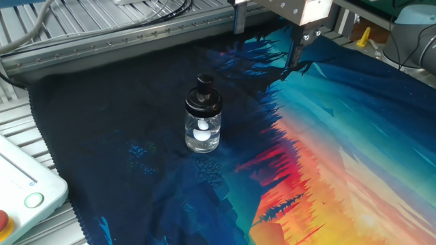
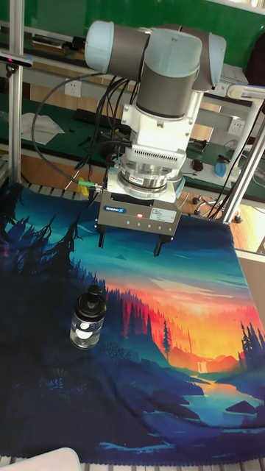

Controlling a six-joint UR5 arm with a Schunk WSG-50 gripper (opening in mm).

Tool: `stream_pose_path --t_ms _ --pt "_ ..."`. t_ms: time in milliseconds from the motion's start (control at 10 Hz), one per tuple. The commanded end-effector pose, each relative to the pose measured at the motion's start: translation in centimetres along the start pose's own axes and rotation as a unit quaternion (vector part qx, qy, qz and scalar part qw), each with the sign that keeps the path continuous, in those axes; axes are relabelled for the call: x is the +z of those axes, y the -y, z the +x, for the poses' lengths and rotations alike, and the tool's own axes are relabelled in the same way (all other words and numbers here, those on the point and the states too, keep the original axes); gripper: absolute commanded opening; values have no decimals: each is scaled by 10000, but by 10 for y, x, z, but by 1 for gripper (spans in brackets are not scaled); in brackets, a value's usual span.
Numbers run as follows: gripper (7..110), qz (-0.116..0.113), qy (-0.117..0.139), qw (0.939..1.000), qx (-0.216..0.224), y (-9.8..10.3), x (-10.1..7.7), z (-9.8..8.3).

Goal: Screw the lid onto the jar

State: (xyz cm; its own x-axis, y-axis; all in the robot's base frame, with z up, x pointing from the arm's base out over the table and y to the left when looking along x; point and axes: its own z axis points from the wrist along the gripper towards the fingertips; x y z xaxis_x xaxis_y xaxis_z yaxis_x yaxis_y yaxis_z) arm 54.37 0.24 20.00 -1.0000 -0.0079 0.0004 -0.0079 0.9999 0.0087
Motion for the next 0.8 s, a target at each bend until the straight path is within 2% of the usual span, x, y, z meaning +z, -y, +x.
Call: stream_pose_path --t_ms 0,100,200,700 --pt "109 0 0 10000 0 -2 0 0" --pt "109 -146 -758 9970 62 -11 -3 38" --pt "7 -139 -765 9970 62 -11 -3 38" --pt "7 -139 -765 9970 62 -11 -3 38"
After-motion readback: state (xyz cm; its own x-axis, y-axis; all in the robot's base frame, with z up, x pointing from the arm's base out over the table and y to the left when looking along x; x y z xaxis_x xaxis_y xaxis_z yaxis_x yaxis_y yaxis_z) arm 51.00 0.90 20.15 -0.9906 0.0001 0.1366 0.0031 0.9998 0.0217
